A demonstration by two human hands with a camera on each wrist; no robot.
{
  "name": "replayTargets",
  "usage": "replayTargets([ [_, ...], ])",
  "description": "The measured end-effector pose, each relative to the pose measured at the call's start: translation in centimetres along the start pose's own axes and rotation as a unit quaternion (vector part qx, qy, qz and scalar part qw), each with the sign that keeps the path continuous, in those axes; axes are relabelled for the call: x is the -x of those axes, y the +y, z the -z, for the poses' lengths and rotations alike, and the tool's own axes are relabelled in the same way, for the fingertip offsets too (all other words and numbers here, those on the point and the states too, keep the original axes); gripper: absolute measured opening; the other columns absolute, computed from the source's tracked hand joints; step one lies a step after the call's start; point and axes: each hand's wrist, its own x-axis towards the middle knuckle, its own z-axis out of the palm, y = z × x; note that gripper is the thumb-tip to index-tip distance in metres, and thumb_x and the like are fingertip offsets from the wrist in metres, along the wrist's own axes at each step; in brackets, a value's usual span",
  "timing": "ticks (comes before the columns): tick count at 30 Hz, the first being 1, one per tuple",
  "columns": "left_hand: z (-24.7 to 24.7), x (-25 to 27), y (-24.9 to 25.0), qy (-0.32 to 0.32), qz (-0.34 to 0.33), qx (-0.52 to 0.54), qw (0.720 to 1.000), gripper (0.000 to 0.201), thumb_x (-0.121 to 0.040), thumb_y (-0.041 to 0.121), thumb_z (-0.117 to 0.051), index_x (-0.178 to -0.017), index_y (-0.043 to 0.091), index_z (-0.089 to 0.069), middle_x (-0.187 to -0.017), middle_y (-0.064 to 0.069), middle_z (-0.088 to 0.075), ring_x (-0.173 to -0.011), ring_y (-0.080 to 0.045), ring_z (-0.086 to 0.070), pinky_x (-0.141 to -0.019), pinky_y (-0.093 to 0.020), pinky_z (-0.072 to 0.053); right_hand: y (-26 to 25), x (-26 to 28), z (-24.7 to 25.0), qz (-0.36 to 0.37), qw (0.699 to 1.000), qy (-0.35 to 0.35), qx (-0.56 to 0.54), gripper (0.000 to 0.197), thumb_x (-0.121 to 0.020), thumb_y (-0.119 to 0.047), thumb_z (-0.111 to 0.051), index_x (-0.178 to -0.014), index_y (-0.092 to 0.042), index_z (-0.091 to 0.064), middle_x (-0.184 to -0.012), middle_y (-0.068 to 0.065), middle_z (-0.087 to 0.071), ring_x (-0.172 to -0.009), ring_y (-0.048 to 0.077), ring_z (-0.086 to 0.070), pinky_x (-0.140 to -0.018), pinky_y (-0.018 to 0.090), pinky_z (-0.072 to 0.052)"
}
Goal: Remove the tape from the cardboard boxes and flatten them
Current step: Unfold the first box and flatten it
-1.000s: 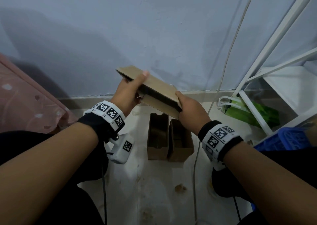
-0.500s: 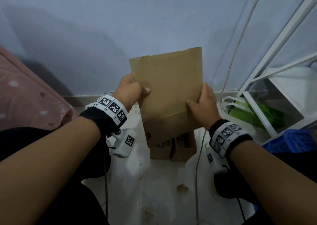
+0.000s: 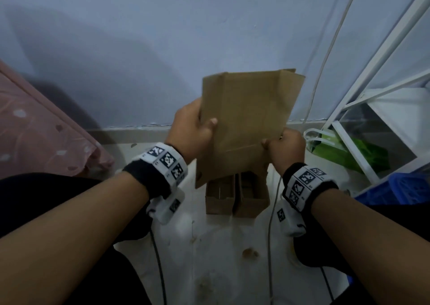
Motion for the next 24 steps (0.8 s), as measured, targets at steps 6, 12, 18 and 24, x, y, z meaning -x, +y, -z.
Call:
replayTargets([
  [6, 0.2, -0.8, -0.3, -0.016, -0.110, 0.010, 0.994, 0.022, -0.090, 0.001, -0.064, -0.099, 0.017, -0.076, -0.092, 0.001, -0.075, -0.088, -0.014, -0.069, -0.081, -0.033, -0.056, -0.1, -0.6, 0.6, -0.065, 0.989, -0.041, -0.130, 0.021, -0.102, -0.029, -0.059, -0.083, -0.023, -0.065, -0.087, 0.002, -0.063, -0.083, 0.022, -0.057, -0.081, 0.041, -0.053],
  [12, 5.6, -3.9, -1.8, -0.069, -0.174, -0.120, 0.975, 0.035, -0.090, -0.005, -0.066, -0.116, 0.016, -0.077, -0.123, -0.008, -0.072, -0.110, -0.016, -0.068, -0.094, -0.014, -0.049, -2.4, -0.2, 2.4, -0.211, 0.794, -0.207, -0.532, 0.062, -0.105, -0.052, -0.032, -0.127, 0.000, -0.057, -0.127, 0.025, -0.067, -0.111, 0.038, -0.067, -0.083, 0.062, -0.059],
  [18, 6.1, -3.5, -4.0, -0.136, -0.101, -0.171, 0.971, 0.081, -0.093, -0.004, -0.062, -0.160, 0.028, -0.030, -0.170, -0.004, -0.014, -0.148, -0.016, -0.029, -0.115, -0.037, -0.035, -3.7, -0.5, 1.9, -0.190, 0.860, -0.255, -0.400, 0.083, -0.095, 0.008, -0.055, -0.162, -0.030, -0.024, -0.142, 0.015, -0.054, -0.088, 0.028, -0.074, -0.055, 0.037, -0.061],
  [24, 4.5, -1.9, -4.2, -0.136, 0.321, 0.368, 0.862, 0.046, -0.101, 0.043, -0.051, -0.134, 0.012, -0.060, -0.110, -0.007, -0.076, -0.090, -0.022, -0.075, -0.069, -0.034, -0.062, -3.4, -0.9, 0.5, -0.131, 0.920, -0.267, -0.255, 0.078, -0.087, 0.018, -0.058, -0.152, -0.021, -0.039, -0.133, 0.009, -0.065, -0.113, 0.033, -0.068, -0.074, 0.043, -0.062],
])
